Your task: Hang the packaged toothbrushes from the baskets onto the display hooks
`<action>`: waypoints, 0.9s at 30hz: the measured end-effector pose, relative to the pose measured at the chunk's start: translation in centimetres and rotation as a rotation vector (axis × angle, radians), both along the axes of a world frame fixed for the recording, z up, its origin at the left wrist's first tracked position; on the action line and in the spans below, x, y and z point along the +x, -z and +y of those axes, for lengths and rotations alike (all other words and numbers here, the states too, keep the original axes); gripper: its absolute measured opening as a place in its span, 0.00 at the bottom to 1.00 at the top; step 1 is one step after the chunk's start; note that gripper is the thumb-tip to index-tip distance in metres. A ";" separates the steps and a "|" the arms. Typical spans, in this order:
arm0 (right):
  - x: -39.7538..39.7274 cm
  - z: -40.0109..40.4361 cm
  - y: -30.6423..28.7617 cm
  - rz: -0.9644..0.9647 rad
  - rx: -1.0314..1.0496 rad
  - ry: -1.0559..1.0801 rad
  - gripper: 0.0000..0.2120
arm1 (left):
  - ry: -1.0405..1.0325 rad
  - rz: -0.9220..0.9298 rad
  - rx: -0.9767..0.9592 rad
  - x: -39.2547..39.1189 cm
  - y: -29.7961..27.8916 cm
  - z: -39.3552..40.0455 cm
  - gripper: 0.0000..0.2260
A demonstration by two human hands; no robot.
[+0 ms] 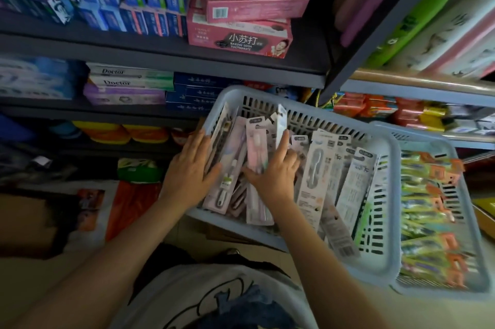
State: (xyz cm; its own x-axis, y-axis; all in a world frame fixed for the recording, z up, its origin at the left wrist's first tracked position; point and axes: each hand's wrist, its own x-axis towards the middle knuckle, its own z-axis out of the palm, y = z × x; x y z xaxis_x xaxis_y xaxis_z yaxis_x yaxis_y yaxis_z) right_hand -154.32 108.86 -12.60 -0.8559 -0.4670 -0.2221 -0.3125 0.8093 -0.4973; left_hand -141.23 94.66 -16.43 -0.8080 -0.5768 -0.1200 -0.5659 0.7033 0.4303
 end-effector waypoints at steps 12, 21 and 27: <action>-0.9 0.3 0.1 -0.063 0.063 -0.011 0.51 | -0.007 -0.018 -0.006 -0.1 -0.6 0.3 0.34; -1.9 0.8 -0.5 -0.258 -0.006 0.055 0.53 | -0.016 -0.013 0.033 0.2 -0.5 0.5 0.34; -2.0 0.8 -1.8 -0.332 -0.096 0.005 0.39 | -0.008 0.025 0.036 0.1 -0.7 0.5 0.35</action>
